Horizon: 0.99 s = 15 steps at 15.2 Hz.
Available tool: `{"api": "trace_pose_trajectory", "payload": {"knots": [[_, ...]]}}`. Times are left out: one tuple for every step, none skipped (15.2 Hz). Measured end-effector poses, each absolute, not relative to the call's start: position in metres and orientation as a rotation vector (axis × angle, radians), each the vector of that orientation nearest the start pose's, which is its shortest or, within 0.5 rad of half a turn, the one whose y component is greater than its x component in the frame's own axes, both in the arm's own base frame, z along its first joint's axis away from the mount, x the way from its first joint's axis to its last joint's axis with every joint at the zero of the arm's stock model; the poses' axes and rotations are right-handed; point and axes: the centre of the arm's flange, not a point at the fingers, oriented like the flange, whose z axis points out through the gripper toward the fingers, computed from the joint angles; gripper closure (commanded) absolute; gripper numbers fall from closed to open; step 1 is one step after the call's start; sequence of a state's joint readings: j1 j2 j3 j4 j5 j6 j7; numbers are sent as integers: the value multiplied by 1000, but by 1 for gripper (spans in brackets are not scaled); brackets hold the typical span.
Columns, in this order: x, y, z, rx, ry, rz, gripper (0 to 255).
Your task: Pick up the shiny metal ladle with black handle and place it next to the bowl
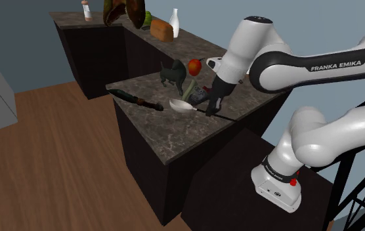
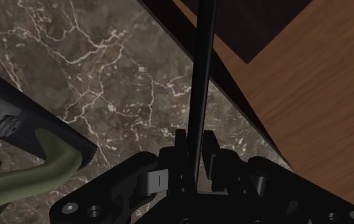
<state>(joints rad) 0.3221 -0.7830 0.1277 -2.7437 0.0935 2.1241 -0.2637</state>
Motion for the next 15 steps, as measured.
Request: {"api": "trace_pose_trajectory", "payload": {"knots": [[293,144,458,-2967,-985,-252,255],[293,144,464,-2967,-985,-252,255],[292,143,469,-2967,-985,-252,255],[292,144,474,-2967,-985,-252,255],[293,145,480,-2967,-985,-252,255],[293,145,485,-2967,-985,-252,255],[293,144,490,-2967,-985,-252,255],[292,145,495,-2967,-985,-252,255],[292,145,499,-2967,-985,-252,255],[292,139,499,-2967,-984,-252,255],[290,129,502,-2967,-984,-252,255],[292,115,501,-2968,-982,-252,255],[291,104,501,-2968,-983,-252,255],[290,90,501,-2968,-982,-252,255],[292,77,502,-2967,-982,-252,255]]}}
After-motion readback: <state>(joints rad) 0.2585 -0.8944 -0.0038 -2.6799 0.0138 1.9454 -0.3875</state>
